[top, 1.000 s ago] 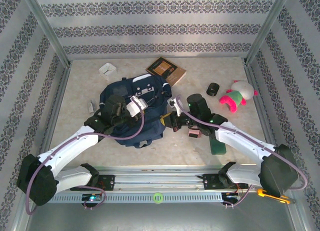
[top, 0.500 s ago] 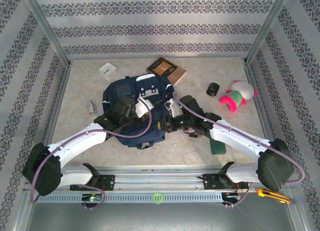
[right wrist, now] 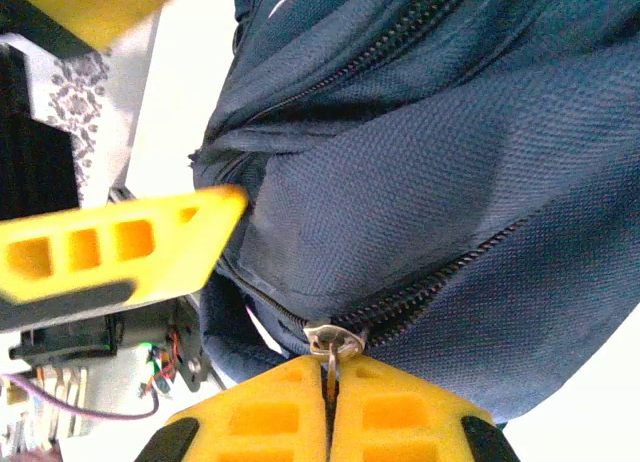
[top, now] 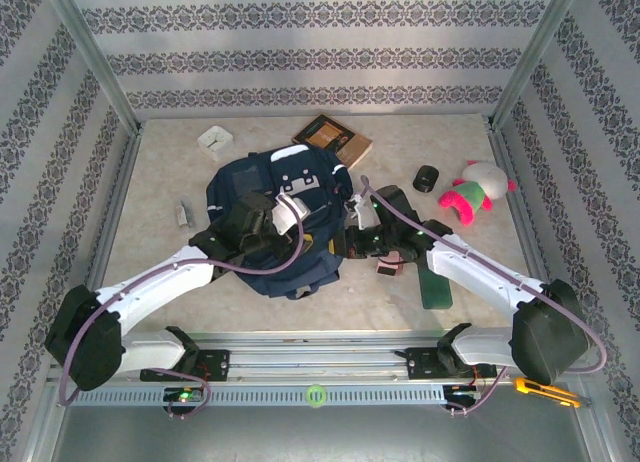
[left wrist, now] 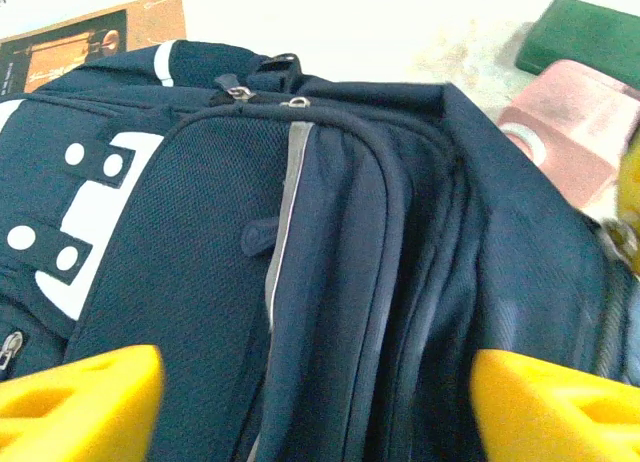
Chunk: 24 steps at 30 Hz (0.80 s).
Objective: Pack the student bag
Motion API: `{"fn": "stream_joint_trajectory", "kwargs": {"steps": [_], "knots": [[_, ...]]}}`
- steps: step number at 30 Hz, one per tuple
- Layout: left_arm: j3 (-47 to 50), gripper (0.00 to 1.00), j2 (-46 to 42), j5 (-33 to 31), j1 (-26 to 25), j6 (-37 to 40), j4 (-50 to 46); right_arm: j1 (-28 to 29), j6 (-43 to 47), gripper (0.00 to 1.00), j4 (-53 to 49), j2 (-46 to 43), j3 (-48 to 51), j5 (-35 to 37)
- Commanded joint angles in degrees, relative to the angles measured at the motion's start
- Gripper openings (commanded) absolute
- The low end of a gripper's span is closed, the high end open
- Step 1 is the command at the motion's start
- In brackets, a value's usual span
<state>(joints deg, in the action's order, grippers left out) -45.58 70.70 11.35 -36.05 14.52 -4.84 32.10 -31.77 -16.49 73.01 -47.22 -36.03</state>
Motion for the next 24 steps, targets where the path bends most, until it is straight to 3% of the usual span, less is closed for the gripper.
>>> {"fn": "stream_joint_trajectory", "kwargs": {"steps": [1, 5, 10, 16, 20, 21, 22, 24], "knots": [[-2.0, 0.87, -3.96, 2.77, 0.57, 10.71, -10.68, -3.62, 8.78, 0.0, -4.37, -0.94, 0.03, -6.53], [-2.23, 0.94, -5.26, 6.93, 5.37, 22.72, -19.37, -6.05, 12.67, 0.0, -6.54, -0.64, -0.63, -8.08], [-2.09, 0.98, -2.16, 3.36, 7.35, 32.51, -21.01, -6.83, 15.01, 0.0, -8.08, -0.04, -1.47, -7.87], [-2.83, 0.99, 4.75, 3.42, 7.31, 35.22, -19.76, -7.17, 15.27, 0.0, -8.29, 0.42, -2.02, -8.08], [-1.4, 0.98, 8.3, -1.57, 7.26, 34.45, -12.57, -7.39, 15.55, 0.0, -8.43, 0.47, -2.43, -8.26], [-1.41, 0.83, 9.08, -3.1, 7.31, 34.03, -11.35, -7.55, 15.68, 0.0, -8.47, 0.46, -2.52, -8.22], [-1.78, 0.61, 9.32, -3.9, 7.18, 32.79, -10.72, -7.9, 15.92, 0.0, -8.68, 0.46, -2.6, -8.02], [-2.43, 0.44, 7.66, -2.75, 7.13, 29.63, -10.99, -9.35, 16.66, 0.0, -9.37, 0.4, -2.77, -7.17]]}}
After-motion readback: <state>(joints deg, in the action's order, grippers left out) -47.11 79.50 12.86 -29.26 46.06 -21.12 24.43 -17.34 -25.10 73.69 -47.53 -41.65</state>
